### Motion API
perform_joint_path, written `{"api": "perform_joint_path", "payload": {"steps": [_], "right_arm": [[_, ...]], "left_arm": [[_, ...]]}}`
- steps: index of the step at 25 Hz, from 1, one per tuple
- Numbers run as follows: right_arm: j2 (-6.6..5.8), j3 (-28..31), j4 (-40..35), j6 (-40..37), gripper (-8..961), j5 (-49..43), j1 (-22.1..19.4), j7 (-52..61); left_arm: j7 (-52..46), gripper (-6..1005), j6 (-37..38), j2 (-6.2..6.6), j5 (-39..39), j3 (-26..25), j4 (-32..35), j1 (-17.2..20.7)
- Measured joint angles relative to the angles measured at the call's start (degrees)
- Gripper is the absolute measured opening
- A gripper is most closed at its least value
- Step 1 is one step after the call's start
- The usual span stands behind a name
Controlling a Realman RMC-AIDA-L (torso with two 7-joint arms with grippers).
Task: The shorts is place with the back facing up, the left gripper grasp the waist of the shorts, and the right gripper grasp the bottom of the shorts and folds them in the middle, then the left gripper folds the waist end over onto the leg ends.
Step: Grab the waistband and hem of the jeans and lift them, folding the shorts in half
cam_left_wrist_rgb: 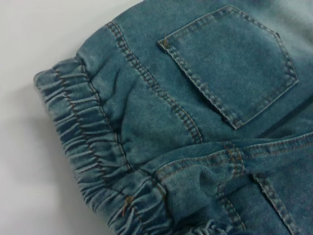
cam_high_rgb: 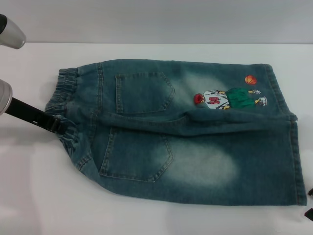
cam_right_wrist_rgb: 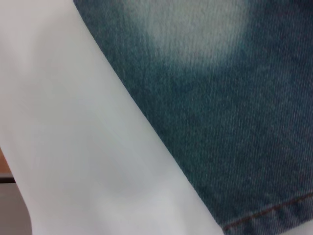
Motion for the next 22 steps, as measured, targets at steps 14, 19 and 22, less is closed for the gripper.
{"api": "perform_joint_path", "payload": {"steps": [14,19,22], "right_arm": [[0.29,-1.4,1.5,0.0,653,0.0,1.0,0.0],[0.29,-1.4,1.7,0.1,655,0.0,1.3,-0.3],[0.29,-1.4,1.7,0.2,655,0.2,1.3,-0.4]], "left_arm": [[0.0,58,-0.7,0.03,0.0,-0.1,-0.7,-0.3],[0.0,57,-1.2,0.14,0.0,0.1,-1.5,-0.5],[0.0,57,-1.2,0.11,0.0,0.1,-1.5,-0.5]]}}
